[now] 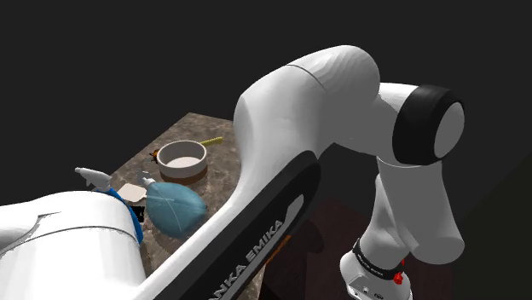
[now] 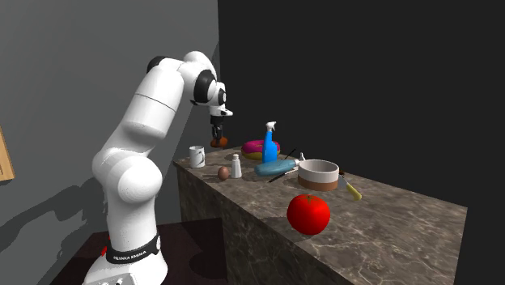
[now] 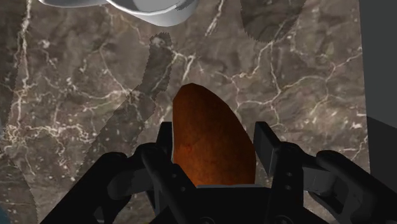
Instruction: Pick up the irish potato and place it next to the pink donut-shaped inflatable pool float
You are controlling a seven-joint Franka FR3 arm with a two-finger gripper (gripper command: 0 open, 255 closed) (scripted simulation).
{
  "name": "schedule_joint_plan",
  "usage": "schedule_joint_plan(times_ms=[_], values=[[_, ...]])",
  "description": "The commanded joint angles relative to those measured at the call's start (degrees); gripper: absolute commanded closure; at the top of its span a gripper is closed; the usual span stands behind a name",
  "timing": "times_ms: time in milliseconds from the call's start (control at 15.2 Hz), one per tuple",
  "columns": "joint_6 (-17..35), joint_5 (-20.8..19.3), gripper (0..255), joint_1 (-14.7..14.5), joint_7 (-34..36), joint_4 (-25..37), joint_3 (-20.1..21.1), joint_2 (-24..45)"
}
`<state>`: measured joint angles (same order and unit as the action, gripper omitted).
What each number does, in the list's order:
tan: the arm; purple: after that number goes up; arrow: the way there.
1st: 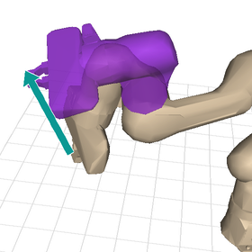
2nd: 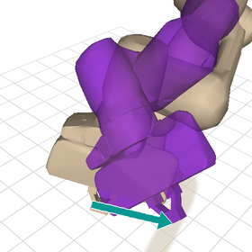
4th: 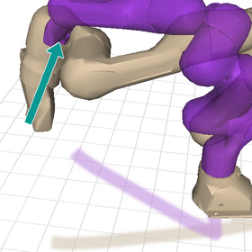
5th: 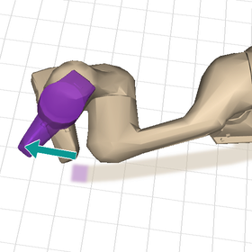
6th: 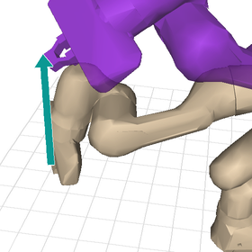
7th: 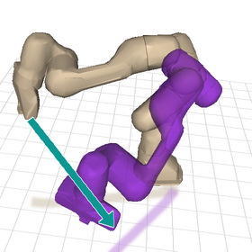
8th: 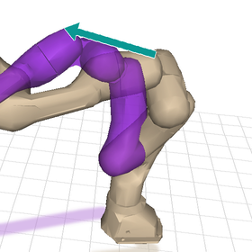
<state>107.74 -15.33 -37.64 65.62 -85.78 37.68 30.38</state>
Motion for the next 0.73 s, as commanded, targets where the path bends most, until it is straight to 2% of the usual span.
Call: schedule_joint_plan(times_ms=[0, 660], values=[[1.41, -0.25, 255, 0.10, 0.10, -1.15, -0.16, 0.30], [7.58, -2.09, 255, -0.23, 1.01, -5.00, -1.36, 3.05]])
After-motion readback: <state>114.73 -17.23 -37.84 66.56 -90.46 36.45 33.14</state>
